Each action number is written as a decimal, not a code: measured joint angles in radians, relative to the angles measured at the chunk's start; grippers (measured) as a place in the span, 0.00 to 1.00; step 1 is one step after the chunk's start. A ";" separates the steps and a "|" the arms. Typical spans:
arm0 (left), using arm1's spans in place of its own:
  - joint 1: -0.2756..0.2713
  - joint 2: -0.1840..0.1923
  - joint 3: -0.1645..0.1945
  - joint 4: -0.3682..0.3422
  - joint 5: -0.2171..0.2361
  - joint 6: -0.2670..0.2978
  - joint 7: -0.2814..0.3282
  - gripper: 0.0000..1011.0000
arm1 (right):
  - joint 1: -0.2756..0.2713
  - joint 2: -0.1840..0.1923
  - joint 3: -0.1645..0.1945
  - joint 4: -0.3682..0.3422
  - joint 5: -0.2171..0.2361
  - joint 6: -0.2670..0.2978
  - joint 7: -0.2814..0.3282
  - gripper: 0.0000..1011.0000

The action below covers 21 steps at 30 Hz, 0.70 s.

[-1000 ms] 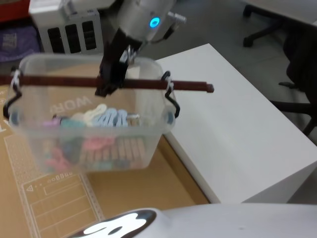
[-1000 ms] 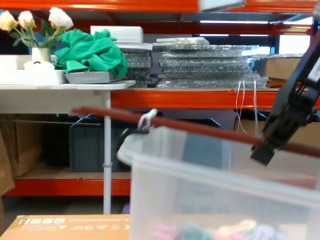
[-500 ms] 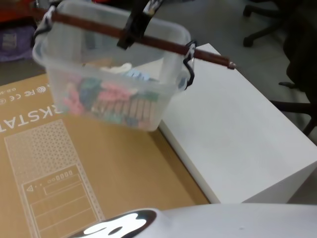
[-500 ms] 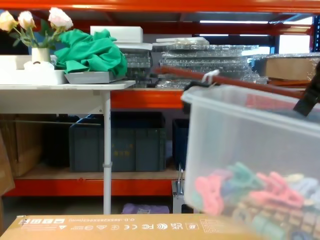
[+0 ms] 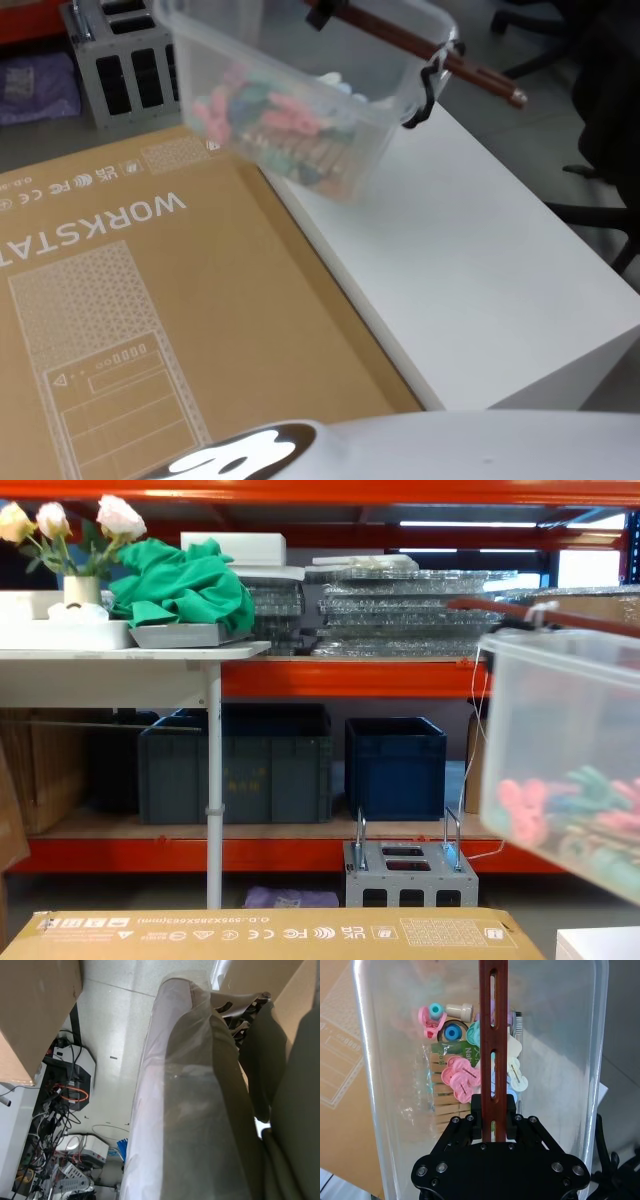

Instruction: Use one hand to grasp the basket and place it at the designated location.

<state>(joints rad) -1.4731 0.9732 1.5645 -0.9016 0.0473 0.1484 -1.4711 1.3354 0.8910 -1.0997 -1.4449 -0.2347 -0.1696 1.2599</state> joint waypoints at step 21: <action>0.000 0.000 0.000 0.000 0.000 0.000 0.000 0.00 | -0.015 0.043 0.043 0.146 -0.049 0.113 0.035 0.24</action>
<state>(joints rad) -1.4731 0.9732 1.5646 -0.9015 0.0474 0.1484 -1.4711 1.3202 0.9341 -1.0566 -1.2992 -0.2841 -0.0561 1.2946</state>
